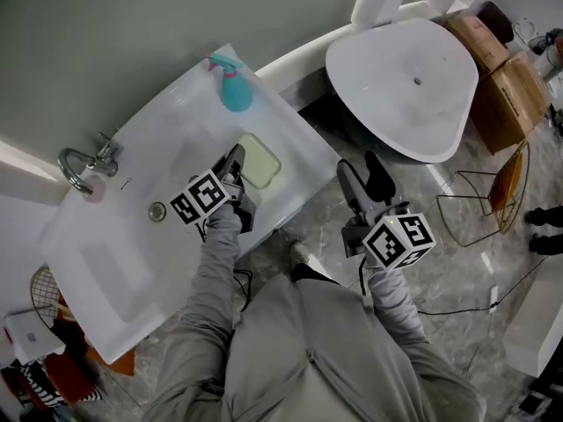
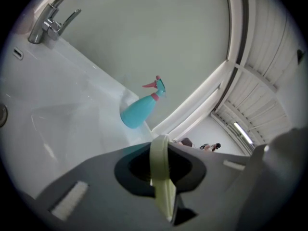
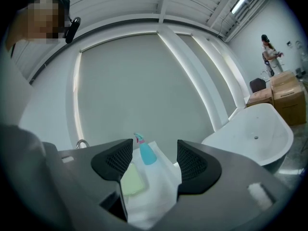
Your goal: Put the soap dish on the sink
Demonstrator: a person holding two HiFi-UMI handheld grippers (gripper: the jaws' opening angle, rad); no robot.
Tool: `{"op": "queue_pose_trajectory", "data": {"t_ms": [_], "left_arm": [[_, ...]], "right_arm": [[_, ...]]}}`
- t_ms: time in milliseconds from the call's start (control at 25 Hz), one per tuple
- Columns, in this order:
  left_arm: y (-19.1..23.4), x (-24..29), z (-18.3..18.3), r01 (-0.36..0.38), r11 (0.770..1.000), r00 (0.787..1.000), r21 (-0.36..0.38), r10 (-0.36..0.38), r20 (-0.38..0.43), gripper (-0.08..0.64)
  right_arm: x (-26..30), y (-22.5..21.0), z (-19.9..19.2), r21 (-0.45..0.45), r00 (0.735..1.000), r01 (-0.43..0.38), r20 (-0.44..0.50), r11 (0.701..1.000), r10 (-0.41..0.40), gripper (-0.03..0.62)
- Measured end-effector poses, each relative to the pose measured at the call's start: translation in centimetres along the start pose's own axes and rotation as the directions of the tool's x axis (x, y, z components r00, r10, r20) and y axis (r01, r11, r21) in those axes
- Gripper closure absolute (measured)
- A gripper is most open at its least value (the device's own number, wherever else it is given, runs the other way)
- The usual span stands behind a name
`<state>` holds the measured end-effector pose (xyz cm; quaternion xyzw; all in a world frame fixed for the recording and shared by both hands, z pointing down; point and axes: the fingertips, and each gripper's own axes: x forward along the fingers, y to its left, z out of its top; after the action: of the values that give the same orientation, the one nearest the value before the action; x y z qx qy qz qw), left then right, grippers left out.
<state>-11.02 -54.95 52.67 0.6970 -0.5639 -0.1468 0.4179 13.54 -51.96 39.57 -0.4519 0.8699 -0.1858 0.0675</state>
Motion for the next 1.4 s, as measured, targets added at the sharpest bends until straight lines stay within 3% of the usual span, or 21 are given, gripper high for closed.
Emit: {"op": "queue_pose_trajectory", "data": {"t_ms": [360,640,840,1080,1240,1400], "left_arm": [[1.4,5.1,-1.5,-0.054,0.998,0.995,0.031,0.057,-0.079,0.477],[1.1,6.9,-1.5,-0.048,0.998,0.995,0.046,0.051,-0.081,0.477],[1.3,7.1,-1.3,-0.05,0.993,0.995,0.106,0.059,-0.077,0.477],[0.9,7.3,-0.5,-0.047,0.966,0.996,0.255,0.063,-0.057,0.472],[1.1,7.5,-0.4,-0.057,0.945,0.995,0.321,0.08,-0.059,0.365],[1.4,7.4,-0.4,-0.072,0.931,0.993,0.357,0.099,-0.058,0.326]], "right_arm": [[1.8,-3.6,-0.2,0.023,0.999,0.043,-0.021,0.999,-0.042,0.316],[2.6,-4.8,-0.4,0.037,0.998,0.054,-0.033,0.998,-0.053,0.316],[3.2,-4.7,-0.8,0.046,0.998,0.042,-0.044,0.998,-0.04,0.316],[3.8,-4.1,-1.1,0.048,0.998,0.025,-0.052,0.999,-0.023,0.316],[4.0,-3.8,-1.2,0.048,0.999,0.018,-0.051,0.999,-0.016,0.316],[4.0,-3.6,-1.1,0.048,0.999,0.016,-0.051,0.999,-0.014,0.316]]}}
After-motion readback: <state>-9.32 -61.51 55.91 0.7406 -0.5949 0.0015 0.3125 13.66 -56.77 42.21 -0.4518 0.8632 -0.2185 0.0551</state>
